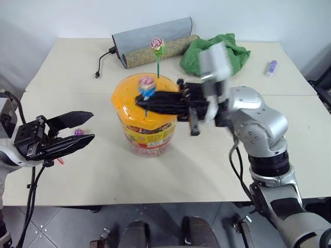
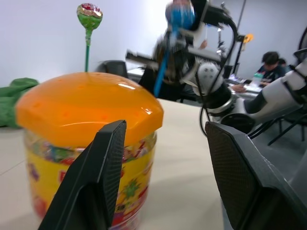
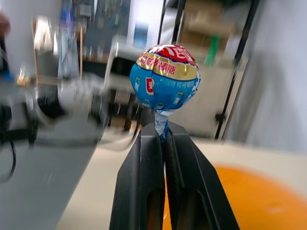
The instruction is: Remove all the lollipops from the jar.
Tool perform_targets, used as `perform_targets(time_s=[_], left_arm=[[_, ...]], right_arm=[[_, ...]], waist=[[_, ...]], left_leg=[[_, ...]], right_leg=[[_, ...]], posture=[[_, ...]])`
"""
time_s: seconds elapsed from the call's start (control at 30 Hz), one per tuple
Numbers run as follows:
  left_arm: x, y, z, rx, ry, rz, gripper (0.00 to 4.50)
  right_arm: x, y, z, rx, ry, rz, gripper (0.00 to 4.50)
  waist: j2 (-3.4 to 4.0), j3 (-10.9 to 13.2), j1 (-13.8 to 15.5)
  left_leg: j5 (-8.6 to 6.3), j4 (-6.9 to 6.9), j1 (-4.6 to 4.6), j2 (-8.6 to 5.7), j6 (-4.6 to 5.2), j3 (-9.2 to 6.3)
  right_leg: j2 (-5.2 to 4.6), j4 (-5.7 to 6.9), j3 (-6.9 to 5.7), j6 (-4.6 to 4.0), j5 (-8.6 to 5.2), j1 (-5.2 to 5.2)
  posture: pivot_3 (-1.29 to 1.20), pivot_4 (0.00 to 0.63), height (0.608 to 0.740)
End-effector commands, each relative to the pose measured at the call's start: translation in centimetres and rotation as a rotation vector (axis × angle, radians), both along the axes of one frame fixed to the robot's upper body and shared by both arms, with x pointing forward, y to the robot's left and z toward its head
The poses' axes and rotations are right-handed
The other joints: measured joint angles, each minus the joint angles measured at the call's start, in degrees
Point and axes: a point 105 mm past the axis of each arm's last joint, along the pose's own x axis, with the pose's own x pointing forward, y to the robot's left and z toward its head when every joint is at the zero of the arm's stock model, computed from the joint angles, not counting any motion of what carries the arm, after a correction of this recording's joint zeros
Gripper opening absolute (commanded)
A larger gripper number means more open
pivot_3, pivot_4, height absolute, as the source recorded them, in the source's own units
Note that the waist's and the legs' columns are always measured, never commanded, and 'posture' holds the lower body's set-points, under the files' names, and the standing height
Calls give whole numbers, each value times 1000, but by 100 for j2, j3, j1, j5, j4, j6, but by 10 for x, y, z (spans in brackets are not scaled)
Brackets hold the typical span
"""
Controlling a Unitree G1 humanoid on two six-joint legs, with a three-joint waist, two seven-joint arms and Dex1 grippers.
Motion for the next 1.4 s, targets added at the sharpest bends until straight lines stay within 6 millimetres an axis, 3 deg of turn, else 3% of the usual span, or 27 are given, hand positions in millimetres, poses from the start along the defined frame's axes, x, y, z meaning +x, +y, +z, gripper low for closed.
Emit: perform_targets(time_s=[0.03, 0.17, 0.23, 0.3, 0.47, 0.53, 0.57, 0.63, 0.8, 0.83, 0.93, 1.07, 1.13, 1.23, 1.4], left_arm=[[-7, -14, 9, 20, -85, -50, 2783], [-5, -19, 7, 92, -127, -65, 2783], [-5, -21, -4, 196, -137, -86, 2783], [-4, -21, -12, 257, -138, -101, 2783], [2, -18, -17, 271, -139, -109, 2783], [4, -18, -17, 272, -140, -110, 2783], [4, -19, -17, 272, -141, -110, 2783], [5, -18, -17, 274, -138, -106, 2783], [6, -14, -10, 243, -136, -83, 2783], [8, -10, -3, 188, -137, -50, 2783], [14, 2, 10, 82, -138, 35, 2783], [24, 19, 13, -10, -121, 154, 2783], [25, 21, 9, -12, -107, 176, 2783], [24, 18, 4, -9, -91, 173, 2783], [23, 16, 3, -14, -90, 178, 2783]], right_arm=[[-3, -44, 31, 97, 6, -81, 62], [37, -113, 0, -136, 97, -524, 62], [63, -183, -46, -368, 227, -907, 62], [68, -240, -85, -568, 313, -1175, 62], [61, -287, -141, -737, 363, -1321, 62], [59, -296, -159, -755, 378, -1336, 62], [57, -297, -166, -741, 399, -1327, 273], [55, -296, -170, -709, 424, -1296, 667], [50, -273, -149, -594, 317, -1135, 2297], [50, -251, -125, -507, 233, -1025, 2372], [47, -205, -78, -342, 113, -822, 2372], [47, -132, -34, -161, 64, -582, 2372], [49, -105, -13, -57, 87, -511, 2372], [52, -66, 3, -6, 112, -410, 2372], [61, -25, 3, -55, 133, -375, 2372]], waist=[[0, 0, 0], [3, 2, 54], [3, 2, 83], [3, 2, 127], [25, 6, 73], [27, 5, 66], [27, 5, 66], [27, 5, 75], [37, 10, 127], [36, 10, 131], [45, 15, 87], [55, 18, 30], [51, 17, 3], [51, 17, 1], [49, 15, 10]], left_leg=[[0, 1, 0, 0, 0, -1], [-1, -2, -2, -5, 1, 4], [-4, -6, -1, -7, 3, 22], [-4, -10, -1, -8, 4, 61], [-2, -9, 13, 4, 5, 124], [-1, -8, 19, 7, 4, 130], [-1, -8, 19, 7, 4, 130], [-1, -7, 17, 8, 4, 129], [-1, -6, 14, 8, 4, 128], [-1, -5, 15, 8, 5, 126], [-2, -1, 16, 13, 5, 125], [-2, 0, 24, 15, 4, 72], [-3, -1, 17, 14, 0, 48], [-4, -1, 3, 9, -1, 25], [-4, 0, -9, -4, -1, 2]], right_leg=[[0, -1, 0, 0, 0, 2], [0, -8, -5, 0, 0, 6], [0, -19, -1, 0, 0, 7], [0, -23, 0, 0, 0, 5], [3, -28, 31, -6, -4, -5], [3, -26, 36, -7, -4, -6], [3, -26, 37, -7, -4, -6], [3, -26, 37, -7, -4, -6], [2, -28, 38, -7, -4, -7], [2, -28, 38, -7, -4, -6], [5, -30, 43, -7, -3, -6], [6, -11, 44, -7, -3, -5], [7, -9, 27, -7, -3, -5], [4, -8, 10, -6, -2, -6], [0, -6, -9, -4, 0, -3]], posture=[[0, 150, 740], [0, 150, 740], [0, 150, 740], [0, 150, 740], [0, 150, 740], [0, 150, 740], [0, 150, 740], [0, 150, 740], [0, 150, 740], [0, 150, 740], [0, 150, 740], [0, 150, 740], [0, 150, 740], [0, 150, 740], [0, 150, 740]])
